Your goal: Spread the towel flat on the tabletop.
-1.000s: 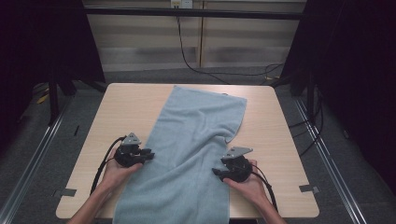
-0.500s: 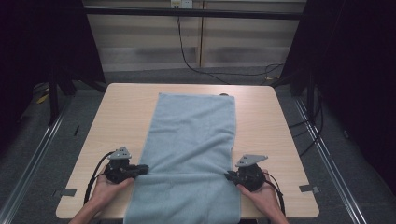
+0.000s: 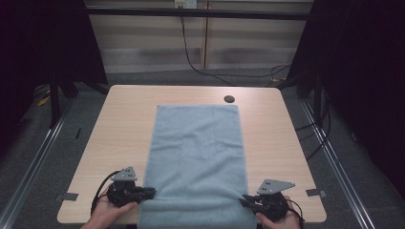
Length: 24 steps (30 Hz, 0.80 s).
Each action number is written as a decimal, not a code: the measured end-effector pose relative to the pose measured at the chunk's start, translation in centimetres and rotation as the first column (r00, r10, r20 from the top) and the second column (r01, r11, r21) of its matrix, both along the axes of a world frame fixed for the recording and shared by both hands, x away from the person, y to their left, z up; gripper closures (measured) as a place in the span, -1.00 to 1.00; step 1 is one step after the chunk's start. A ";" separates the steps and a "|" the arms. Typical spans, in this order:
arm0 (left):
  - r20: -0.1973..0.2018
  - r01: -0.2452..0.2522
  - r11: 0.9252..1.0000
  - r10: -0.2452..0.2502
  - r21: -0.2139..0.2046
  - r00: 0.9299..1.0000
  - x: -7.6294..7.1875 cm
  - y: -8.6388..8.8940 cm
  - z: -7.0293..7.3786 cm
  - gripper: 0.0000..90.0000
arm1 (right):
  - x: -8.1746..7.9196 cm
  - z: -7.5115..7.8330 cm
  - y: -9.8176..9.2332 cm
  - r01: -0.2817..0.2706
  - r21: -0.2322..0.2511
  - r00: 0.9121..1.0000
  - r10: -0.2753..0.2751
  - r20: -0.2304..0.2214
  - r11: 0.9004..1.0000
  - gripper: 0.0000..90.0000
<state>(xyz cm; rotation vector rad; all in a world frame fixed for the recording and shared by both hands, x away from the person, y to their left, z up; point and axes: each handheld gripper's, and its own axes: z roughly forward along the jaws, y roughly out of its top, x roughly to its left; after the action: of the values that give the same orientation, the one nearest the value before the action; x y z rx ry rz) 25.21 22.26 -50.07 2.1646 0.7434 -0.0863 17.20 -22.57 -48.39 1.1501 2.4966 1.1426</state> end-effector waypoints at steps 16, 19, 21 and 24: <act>0.080 -0.143 0.989 0.145 -0.031 0.986 8.3 -1.1 1.8 0.51 | 8.3 1.0 1.1 0.040 0.076 0.998 -0.043 0.035 0.996 0.14; 0.093 -0.160 0.986 0.164 -0.052 0.982 9.7 -1.6 2.0 0.49 | 10.4 1.3 1.7 0.047 0.077 0.998 -0.050 0.049 0.996 0.09; 0.088 -0.172 0.985 0.174 -0.035 0.981 10.5 -1.9 1.6 0.46 | 11.8 1.2 2.1 0.053 0.067 0.997 -0.057 0.055 0.996 0.08; 0.089 -0.193 0.981 0.194 -0.027 0.977 11.3 -2.4 0.8 0.39 | 13.7 0.5 2.6 0.072 0.044 0.996 -0.074 0.047 0.996 0.06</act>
<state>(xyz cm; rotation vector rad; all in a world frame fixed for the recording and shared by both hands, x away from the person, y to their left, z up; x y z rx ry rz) 36.56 19.88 -49.27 2.0535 0.8926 0.1064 30.92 -19.97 -47.86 1.1984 2.3849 1.1952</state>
